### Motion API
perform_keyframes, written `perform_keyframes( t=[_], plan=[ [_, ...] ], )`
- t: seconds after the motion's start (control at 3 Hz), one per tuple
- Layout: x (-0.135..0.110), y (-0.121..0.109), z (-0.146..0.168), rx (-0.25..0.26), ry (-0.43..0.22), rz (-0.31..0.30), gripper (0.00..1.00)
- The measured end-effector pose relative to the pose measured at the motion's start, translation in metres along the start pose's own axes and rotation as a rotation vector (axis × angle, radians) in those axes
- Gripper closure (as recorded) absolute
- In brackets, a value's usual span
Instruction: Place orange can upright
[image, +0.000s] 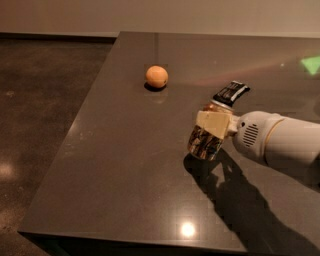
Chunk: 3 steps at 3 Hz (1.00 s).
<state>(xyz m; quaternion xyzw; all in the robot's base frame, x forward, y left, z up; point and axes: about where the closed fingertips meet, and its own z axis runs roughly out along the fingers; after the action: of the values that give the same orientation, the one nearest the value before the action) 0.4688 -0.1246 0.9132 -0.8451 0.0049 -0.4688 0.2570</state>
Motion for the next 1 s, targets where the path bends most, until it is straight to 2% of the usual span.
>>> perform_keyframes(
  t=[0.33, 1.0],
  plan=[
    [-0.0127, -0.0025, -0.0024, 0.055, 0.054, -0.124, 1.00],
    [-0.0138, -0.0062, 0.0010, 0.060, 0.041, -0.121, 1.00]
  ],
)
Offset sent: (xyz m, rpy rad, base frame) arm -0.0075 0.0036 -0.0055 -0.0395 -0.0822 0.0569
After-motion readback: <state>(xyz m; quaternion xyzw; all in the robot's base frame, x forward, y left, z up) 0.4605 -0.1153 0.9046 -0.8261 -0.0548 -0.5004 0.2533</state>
